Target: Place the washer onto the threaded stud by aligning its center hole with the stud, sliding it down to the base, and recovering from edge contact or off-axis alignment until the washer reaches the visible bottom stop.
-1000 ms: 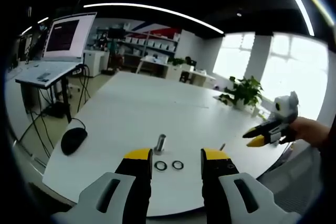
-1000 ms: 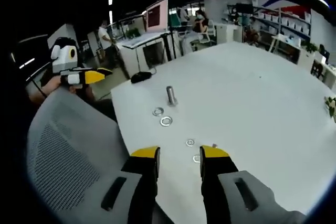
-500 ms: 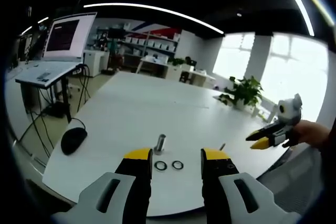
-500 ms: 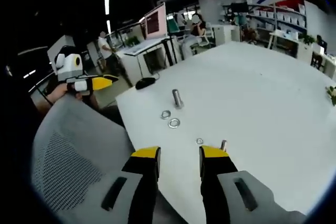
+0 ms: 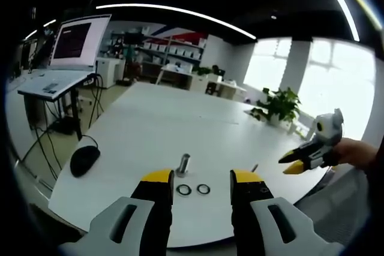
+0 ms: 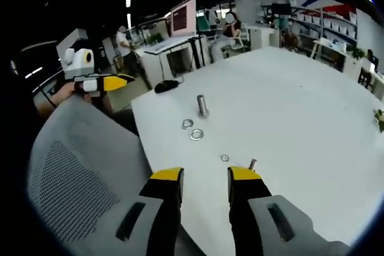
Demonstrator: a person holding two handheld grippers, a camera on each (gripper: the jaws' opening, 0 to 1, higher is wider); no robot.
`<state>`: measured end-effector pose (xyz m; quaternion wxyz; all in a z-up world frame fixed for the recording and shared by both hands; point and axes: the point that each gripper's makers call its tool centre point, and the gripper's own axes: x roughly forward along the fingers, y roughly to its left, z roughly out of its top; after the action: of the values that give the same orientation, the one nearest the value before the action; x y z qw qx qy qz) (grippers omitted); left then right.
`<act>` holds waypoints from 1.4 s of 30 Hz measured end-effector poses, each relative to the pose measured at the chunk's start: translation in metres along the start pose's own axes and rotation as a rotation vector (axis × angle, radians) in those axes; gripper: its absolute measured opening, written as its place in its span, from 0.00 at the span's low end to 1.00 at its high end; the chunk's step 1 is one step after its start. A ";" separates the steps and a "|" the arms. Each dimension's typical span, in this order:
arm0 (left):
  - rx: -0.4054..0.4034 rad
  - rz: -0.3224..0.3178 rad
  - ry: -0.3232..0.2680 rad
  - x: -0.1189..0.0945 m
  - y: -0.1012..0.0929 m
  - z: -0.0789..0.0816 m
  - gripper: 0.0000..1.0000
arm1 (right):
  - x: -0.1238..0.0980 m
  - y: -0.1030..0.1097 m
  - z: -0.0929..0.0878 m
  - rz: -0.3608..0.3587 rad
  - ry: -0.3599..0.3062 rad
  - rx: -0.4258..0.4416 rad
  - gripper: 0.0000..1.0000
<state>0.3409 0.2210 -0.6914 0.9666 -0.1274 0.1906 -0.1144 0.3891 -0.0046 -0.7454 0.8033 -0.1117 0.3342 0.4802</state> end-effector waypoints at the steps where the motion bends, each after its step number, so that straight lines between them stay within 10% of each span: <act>1: 0.000 -0.001 0.001 0.000 0.000 0.000 0.36 | 0.000 0.002 0.001 0.011 -0.002 0.000 0.31; 42: -0.010 -0.004 -0.028 -0.001 0.001 0.004 0.35 | 0.017 0.002 -0.013 0.064 0.186 -0.235 0.30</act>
<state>0.3423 0.2233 -0.6880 0.9683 -0.1341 0.1774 -0.1137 0.3870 0.0019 -0.7654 0.7344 -0.2382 0.3520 0.5291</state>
